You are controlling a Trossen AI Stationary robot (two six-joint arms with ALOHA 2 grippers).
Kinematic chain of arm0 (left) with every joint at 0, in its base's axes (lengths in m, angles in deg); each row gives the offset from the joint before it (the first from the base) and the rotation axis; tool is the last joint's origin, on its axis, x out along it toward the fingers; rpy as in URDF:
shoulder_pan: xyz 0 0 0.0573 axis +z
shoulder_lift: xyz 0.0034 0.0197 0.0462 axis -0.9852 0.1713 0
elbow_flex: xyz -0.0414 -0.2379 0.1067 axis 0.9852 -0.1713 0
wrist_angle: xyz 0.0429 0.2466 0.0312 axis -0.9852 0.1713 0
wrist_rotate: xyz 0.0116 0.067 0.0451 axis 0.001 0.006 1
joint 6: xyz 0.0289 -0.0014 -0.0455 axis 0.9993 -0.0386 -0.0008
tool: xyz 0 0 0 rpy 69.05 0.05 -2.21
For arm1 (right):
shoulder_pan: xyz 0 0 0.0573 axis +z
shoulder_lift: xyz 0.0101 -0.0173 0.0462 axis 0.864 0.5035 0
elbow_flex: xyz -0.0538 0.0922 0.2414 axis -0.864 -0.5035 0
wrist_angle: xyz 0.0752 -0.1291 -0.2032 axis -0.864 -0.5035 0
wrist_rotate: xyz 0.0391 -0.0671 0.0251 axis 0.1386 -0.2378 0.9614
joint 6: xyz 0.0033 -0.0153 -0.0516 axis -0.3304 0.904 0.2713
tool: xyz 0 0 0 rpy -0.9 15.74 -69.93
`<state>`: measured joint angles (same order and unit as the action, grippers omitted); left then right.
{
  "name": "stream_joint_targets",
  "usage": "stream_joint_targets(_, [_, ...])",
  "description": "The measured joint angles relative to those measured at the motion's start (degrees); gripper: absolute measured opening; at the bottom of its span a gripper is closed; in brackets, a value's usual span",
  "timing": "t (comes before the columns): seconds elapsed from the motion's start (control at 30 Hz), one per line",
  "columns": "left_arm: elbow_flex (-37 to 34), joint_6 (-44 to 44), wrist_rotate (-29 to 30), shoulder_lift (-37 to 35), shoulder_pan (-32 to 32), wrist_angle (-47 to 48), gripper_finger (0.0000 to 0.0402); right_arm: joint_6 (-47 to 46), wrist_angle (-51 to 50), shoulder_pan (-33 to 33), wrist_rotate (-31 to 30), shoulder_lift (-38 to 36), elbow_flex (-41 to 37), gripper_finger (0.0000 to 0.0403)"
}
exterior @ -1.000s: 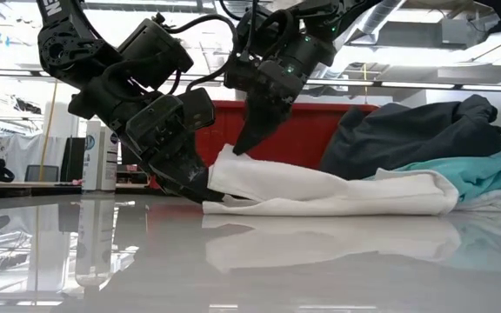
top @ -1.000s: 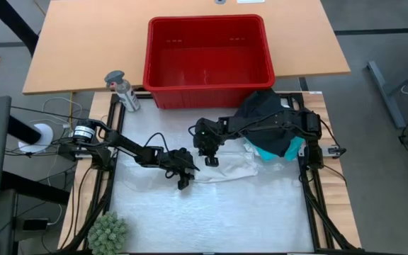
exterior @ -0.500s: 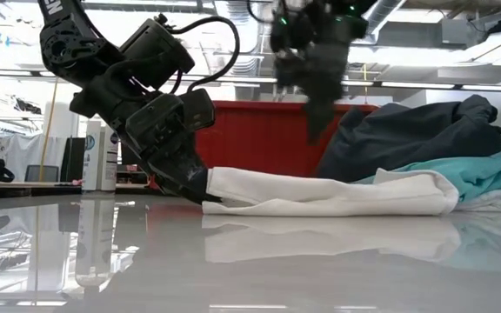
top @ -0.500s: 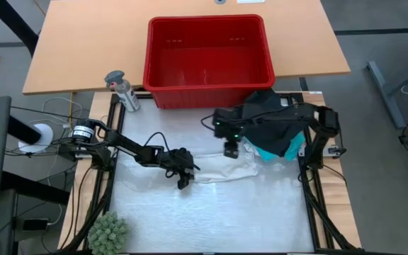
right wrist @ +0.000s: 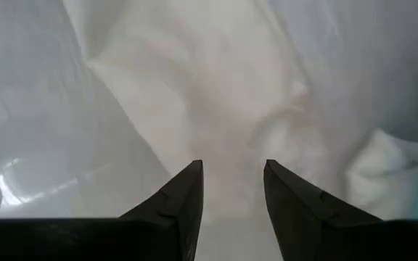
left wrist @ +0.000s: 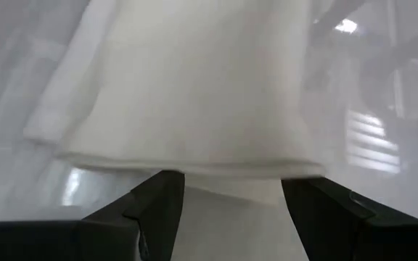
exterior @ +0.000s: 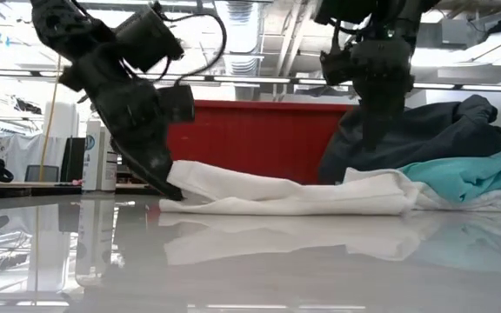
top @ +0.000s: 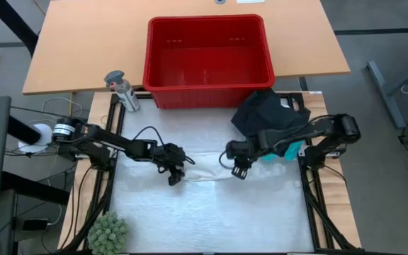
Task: Fold Laundry from Bin
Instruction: Fold the white underwear
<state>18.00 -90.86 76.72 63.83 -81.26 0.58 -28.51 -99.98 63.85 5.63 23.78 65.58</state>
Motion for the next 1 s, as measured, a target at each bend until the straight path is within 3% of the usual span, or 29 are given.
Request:
stream_joint_targets(0.27, [0.08,-3.47,3.64,-10.28,0.0,11.68,0.0221,-5.81,0.95,4.43,-2.32,6.64,0.0,0.0167])
stream_joint_targets(0.43, [0.2,-1.82,12.93,-13.77,-0.2,3.17,0.0221,-7.8,1.73,5.64,-3.82,6.6,0.02,0.0164])
stream_joint_targets(0.53, [0.26,2.27,15.94,-11.75,-0.1,-4.61,0.0221,-8.88,1.49,5.59,-4.8,5.29,0.0,0.0163])
stream_joint_targets(0.73, [0.24,3.44,10.64,-4.23,-0.15,-15.73,0.0221,-10.27,0.14,4.93,-6.45,3.6,0.02,0.0163])
stream_joint_targets(1.0, [0.26,3.66,8.09,4.72,-0.52,-21.36,0.0221,-10.26,-3.35,3.67,-7.92,3.49,0.02,0.0163])
